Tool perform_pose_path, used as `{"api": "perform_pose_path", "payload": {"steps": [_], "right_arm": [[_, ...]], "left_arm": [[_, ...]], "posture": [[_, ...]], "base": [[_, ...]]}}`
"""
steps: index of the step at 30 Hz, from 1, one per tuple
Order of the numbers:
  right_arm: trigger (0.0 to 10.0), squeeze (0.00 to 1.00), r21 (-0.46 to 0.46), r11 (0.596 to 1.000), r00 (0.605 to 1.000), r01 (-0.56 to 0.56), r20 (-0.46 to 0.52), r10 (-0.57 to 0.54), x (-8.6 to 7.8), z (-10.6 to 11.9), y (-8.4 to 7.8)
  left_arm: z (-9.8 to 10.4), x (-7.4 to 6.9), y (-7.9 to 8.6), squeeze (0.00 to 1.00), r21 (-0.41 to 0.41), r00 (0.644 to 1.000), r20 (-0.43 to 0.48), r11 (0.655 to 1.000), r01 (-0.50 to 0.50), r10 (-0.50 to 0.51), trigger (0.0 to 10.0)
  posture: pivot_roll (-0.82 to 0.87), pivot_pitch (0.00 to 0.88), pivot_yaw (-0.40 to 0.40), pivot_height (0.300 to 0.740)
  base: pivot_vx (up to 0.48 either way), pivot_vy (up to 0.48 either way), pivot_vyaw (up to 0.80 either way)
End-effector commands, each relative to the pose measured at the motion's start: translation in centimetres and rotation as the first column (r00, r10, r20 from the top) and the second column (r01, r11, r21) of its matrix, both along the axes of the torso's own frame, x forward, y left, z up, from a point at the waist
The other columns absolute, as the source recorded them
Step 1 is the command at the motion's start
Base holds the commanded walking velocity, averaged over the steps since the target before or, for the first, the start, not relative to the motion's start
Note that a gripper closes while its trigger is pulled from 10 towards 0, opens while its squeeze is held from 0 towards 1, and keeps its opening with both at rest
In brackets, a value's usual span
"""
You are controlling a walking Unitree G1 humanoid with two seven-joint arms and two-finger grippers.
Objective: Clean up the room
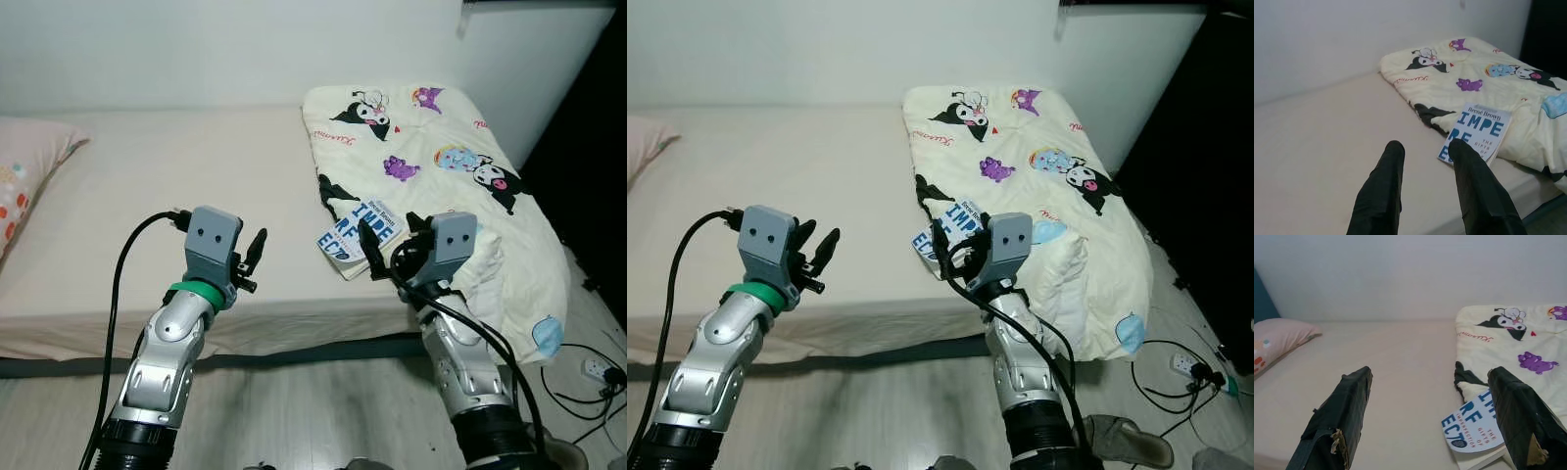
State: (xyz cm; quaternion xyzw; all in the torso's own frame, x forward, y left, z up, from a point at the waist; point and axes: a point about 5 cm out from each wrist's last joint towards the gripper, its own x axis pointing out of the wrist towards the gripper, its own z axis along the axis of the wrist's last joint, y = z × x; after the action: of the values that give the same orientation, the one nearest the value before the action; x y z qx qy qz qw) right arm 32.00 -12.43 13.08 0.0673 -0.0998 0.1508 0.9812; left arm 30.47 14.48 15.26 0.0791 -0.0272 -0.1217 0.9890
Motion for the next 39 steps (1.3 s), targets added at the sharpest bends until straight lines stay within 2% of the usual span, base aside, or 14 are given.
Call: {"api": "perform_pose_path", "payload": {"steps": [1, 8, 24, 36, 39], "right_arm": [[10.0, 0.0, 0.001, 1.0, 1.0, 0.001, -0.019, -0.001, -0.2, -0.5, 0.1], [10.0, 0.0, 0.001, 1.0, 1.0, 0.002, -0.022, -0.002, -0.3, -0.6, 0.1], [10.0, 0.0, -0.001, 1.0, 1.0, 0.006, -0.025, -0.006, -0.4, -0.6, 0.1], [10.0, 0.0, 0.01, 1.0, 0.998, -0.016, -0.058, 0.017, -0.7, -1.3, 0.4], [10.0, 0.0, 0.06, 0.998, 0.996, -0.01, -0.09, 0.016, -0.7, -1.8, 0.8]], "left_arm": [[-0.4, 0.1, 0.3, 0.0, 0.02, 1.0, -0.011, 1.0, -0.011, 0.011, 10.0], [-0.4, 0.1, 0.2, 0.0, 0.023, 1.0, -0.009, 1.0, -0.007, 0.007, 10.0], [-0.3, 0.1, 0.1, 0.0, 0.019, 1.0, -0.013, 1.0, -0.008, 0.008, 10.0], [-1.1, -0.5, 0.4, 0.0, 0.004, 0.999, -0.051, 1.0, 0.006, -0.006, 10.0], [-2.4, -1.1, 0.5, 0.0, 0.04, 0.996, -0.085, 0.999, 0.014, -0.01, 10.0]], "posture": [[0.0, 0.009, 0.064, 0.74], [0.0, 0.012, 0.066, 0.74], [0.0, 0.016, 0.066, 0.74], [0.0, 0.022, 0.071, 0.74], [0.02, 0.04, 0.07, 0.74]], "base": [[0.461, 0.0, 0.0], [0.467, 0.0, 0.0], [0.285, 0.0, 0.0], [0.0, 0.0, 0.0], [0.0, 0.0, 0.0]]}}
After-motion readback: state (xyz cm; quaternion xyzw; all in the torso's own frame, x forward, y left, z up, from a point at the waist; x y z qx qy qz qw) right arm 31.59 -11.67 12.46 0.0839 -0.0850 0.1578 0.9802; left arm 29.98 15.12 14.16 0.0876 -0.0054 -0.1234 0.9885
